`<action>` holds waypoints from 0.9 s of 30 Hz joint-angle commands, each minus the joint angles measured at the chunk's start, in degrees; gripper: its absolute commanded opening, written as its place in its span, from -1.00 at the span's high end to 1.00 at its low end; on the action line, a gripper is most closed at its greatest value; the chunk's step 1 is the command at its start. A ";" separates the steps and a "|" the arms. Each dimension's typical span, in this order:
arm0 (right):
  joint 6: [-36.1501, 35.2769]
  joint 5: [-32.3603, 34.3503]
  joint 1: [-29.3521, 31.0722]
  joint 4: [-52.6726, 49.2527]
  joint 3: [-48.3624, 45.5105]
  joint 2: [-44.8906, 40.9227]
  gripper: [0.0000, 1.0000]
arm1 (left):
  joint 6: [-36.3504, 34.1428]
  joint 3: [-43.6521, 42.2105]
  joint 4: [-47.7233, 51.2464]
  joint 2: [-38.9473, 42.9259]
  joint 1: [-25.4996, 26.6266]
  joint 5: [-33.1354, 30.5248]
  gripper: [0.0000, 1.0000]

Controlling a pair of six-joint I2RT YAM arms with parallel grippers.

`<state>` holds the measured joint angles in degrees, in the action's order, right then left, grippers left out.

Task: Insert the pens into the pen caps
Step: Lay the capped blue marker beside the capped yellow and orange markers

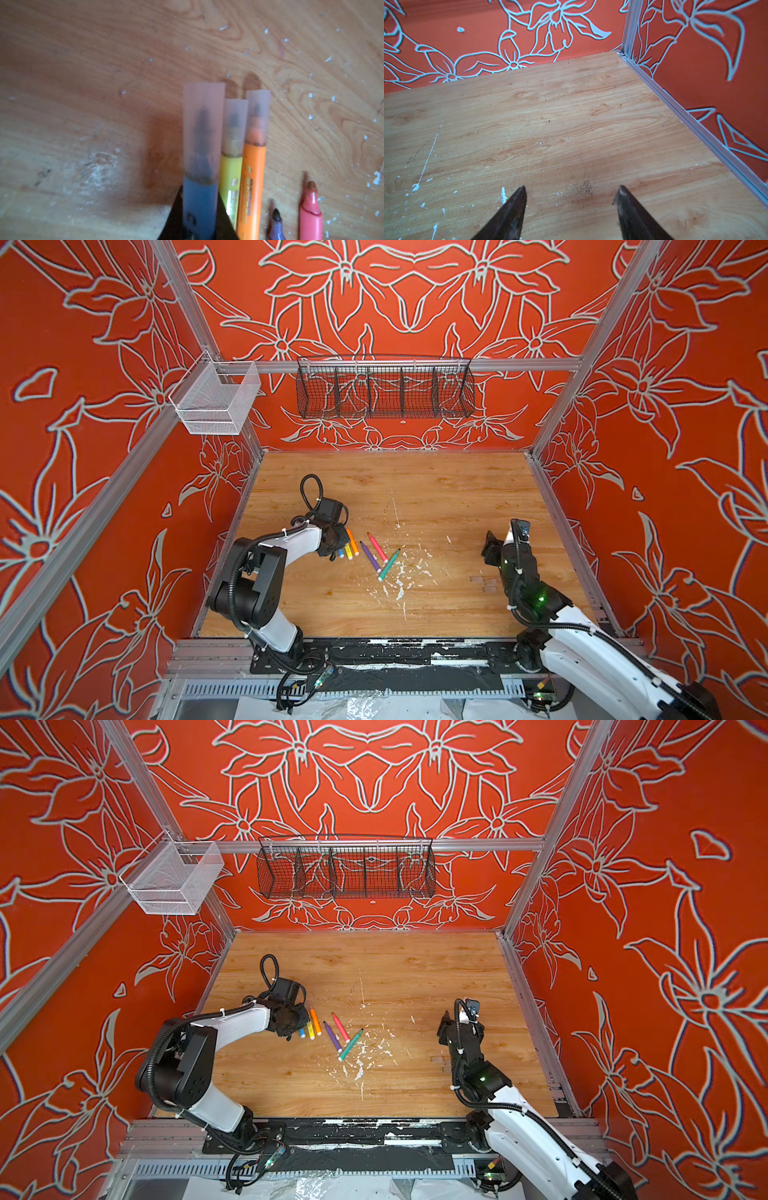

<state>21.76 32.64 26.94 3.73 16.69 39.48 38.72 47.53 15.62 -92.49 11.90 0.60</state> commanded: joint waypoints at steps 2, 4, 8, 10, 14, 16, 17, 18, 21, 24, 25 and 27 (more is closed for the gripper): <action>0.39 -1.00 -0.13 0.49 -1.02 -0.77 -0.41 | -1.17 -0.43 0.42 -2.43 -0.65 5.43 1.00; 0.40 -1.06 -0.12 0.49 -1.04 -0.88 -0.41 | -1.32 -0.25 0.81 -2.35 -0.74 5.33 0.93; 0.39 -1.05 -0.13 0.45 -1.04 -1.03 -0.41 | -1.29 -0.51 0.93 -1.57 -0.88 4.92 0.84; 0.40 -1.09 -0.14 0.40 -1.07 -1.08 -0.41 | -1.54 -0.64 0.82 -1.08 -0.92 4.92 0.82; 0.38 -1.18 -0.14 0.41 -1.13 -1.15 -0.41 | -1.62 -0.90 0.67 -0.28 -0.91 4.92 0.78; 0.30 -1.26 -0.13 0.40 -1.13 -1.25 -0.41 | -1.80 -1.10 0.40 0.40 -0.91 5.18 0.75; 0.33 -1.33 -0.14 0.40 -1.13 -1.30 -0.42 | -1.95 -1.34 0.26 0.80 -0.91 5.25 0.73; 0.30 -1.35 -0.14 0.40 -1.21 -1.31 -0.41 | -2.00 -1.55 0.08 1.36 -0.91 5.20 0.69; 0.29 -1.38 -0.13 0.40 -1.22 -1.41 -0.42 | -2.13 -2.50 -1.03 2.80 -0.91 5.58 0.63; 0.20 -1.44 -0.15 0.32 -1.26 -1.54 -0.42 | -2.21 -2.79 -1.60 3.36 -0.91 6.24 0.62; 0.21 -1.44 -0.15 0.32 -1.30 -1.61 -0.42 | -2.24 -2.87 -1.71 3.43 -0.91 6.61 0.62; 0.21 -1.53 -0.14 0.29 -1.31 -1.83 -0.42 | -2.28 -3.38 -2.81 3.85 -0.91 7.79 0.60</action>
<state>21.76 32.49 26.94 3.73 16.21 38.37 36.99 44.80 13.87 -90.24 11.25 6.68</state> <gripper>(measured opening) 0.710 0.196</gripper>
